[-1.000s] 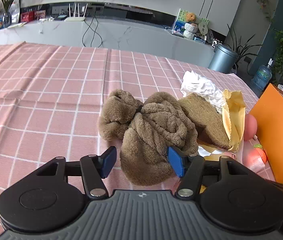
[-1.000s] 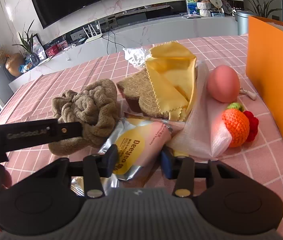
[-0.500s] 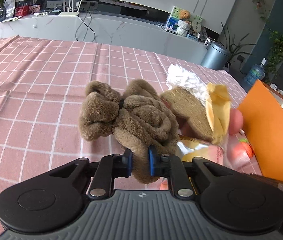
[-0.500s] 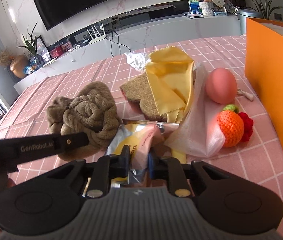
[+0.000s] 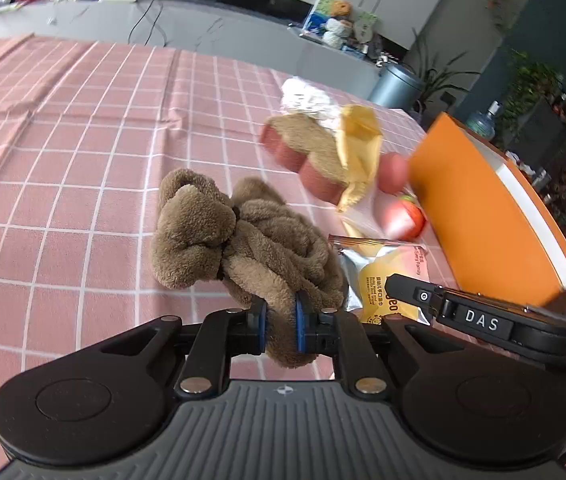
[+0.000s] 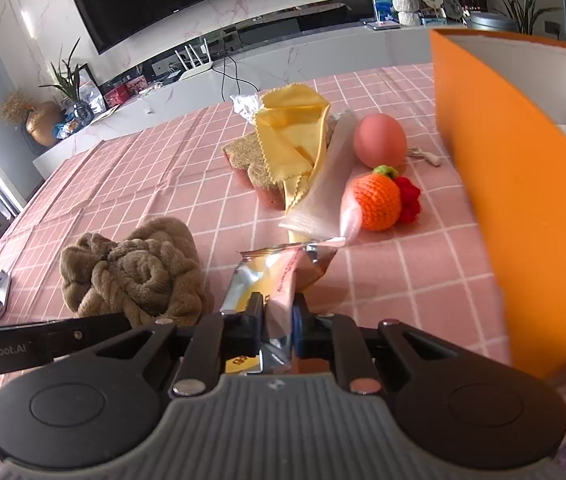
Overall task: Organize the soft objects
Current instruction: 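Carry the snack bag and brown towel into the orange box with both grippers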
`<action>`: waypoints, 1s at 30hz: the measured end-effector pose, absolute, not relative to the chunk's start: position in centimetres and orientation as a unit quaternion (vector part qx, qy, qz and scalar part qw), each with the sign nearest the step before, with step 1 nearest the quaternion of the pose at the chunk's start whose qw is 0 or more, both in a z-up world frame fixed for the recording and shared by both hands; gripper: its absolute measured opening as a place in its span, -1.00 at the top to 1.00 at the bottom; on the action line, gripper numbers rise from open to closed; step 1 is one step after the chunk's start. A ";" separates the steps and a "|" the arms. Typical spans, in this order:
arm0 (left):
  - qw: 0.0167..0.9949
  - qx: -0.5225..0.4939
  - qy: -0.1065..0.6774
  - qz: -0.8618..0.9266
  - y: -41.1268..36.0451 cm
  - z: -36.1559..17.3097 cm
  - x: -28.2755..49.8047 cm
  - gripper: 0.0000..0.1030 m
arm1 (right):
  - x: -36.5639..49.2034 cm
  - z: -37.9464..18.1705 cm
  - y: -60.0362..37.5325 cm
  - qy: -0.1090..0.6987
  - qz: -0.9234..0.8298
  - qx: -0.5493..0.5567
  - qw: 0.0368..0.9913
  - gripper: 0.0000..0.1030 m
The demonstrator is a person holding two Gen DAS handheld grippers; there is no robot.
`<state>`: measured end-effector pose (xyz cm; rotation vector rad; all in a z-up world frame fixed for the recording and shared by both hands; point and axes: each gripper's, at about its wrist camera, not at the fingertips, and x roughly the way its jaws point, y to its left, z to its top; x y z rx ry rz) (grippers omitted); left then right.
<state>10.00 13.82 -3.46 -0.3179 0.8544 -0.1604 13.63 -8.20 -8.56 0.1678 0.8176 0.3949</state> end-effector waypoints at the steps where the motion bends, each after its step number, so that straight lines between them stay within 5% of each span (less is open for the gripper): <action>1: 0.897 -0.147 0.410 -0.079 13.5 -3.2 9.6 0.73 | 13.1 -8.4 -8.4 0.392 0.191 0.079 0.897 0.77; 30: 0.948 -0.053 0.279 -0.142 5.2 6.7 6.6 0.78 | 6.7 0.8 -17.1 0.244 0.169 0.110 0.949 0.79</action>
